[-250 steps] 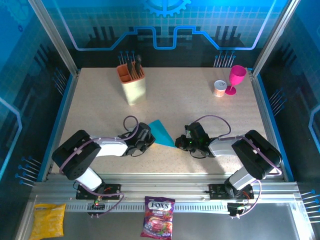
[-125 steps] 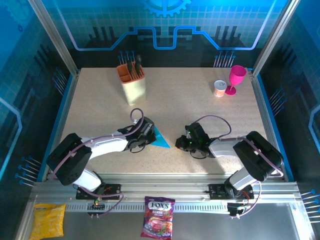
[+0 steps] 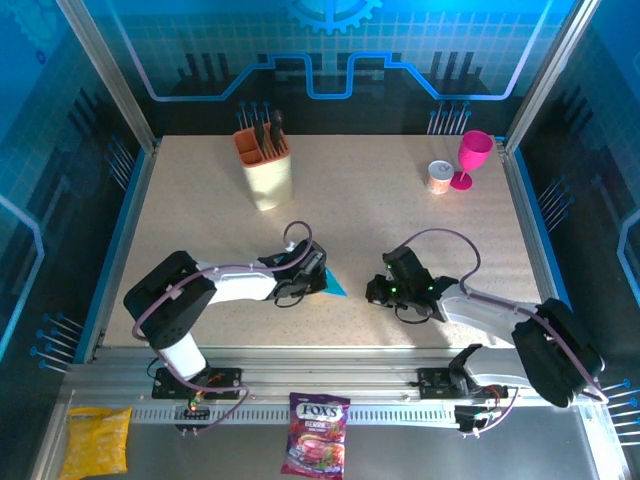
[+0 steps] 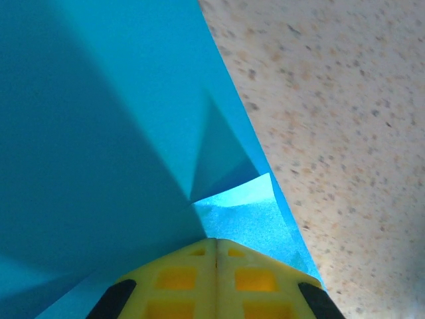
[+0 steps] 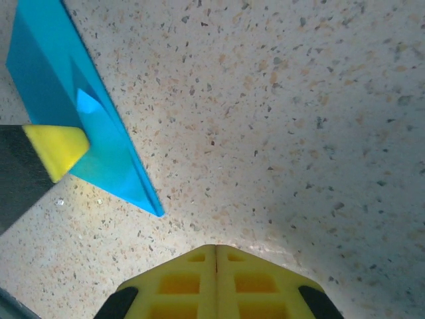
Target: Fold a paper plane with a square sheet of paper (pick it up from the middle)
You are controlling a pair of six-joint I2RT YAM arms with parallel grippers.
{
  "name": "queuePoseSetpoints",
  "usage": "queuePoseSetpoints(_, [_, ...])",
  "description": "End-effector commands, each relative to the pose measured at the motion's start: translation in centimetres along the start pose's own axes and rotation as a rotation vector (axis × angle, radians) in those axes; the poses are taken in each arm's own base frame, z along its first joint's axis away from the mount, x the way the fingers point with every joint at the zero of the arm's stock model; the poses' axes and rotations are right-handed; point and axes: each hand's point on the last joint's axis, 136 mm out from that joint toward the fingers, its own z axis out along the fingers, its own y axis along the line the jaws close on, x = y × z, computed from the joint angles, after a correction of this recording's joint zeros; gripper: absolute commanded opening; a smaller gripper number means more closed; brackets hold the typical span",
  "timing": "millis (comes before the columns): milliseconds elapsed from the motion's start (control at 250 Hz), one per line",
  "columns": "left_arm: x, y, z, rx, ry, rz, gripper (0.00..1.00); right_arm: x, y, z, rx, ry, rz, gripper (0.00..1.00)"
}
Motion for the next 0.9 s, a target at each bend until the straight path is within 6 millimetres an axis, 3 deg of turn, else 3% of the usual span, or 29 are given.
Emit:
queuePoseSetpoints(0, [3.3,-0.4,1.0,-0.006,0.090,0.028,0.00,-0.1,-0.3,-1.0,0.044,-0.003,-0.040,0.00])
queuePoseSetpoints(136, [3.7,-2.2,0.8,0.027,0.094,0.048,0.00,-0.2,0.8,-1.1,0.001,0.006,-0.067,0.00])
queuePoseSetpoints(316, [1.8,-4.0,-1.7,0.069,0.041,0.142,0.00,-0.2,3.8,-1.1,-0.096,0.057,-0.177,0.00])
queuePoseSetpoints(455, [0.4,-5.0,-4.5,0.137,0.017,0.178,0.27,-0.5,5.4,-1.1,-0.081,0.059,-0.276,0.00])
queuePoseSetpoints(535, [-0.3,-4.2,-5.8,0.144,0.005,0.157,0.43,-0.8,6.2,-1.0,-0.081,0.051,-0.311,0.00])
queuePoseSetpoints(635, [-0.9,-2.4,-7.1,0.154,-0.005,0.096,0.53,-1.0,6.7,-0.3,-0.088,0.064,-0.304,0.00])
queuePoseSetpoints(831, [-1.6,1.3,-8.4,0.124,-0.036,-0.016,0.58,-1.2,7.9,1.6,-0.127,0.090,-0.308,0.00])
queuePoseSetpoints(895, [-1.5,1.6,-8.4,0.136,-0.032,-0.039,0.59,-1.6,8.0,2.3,-0.131,0.092,-0.303,0.00])
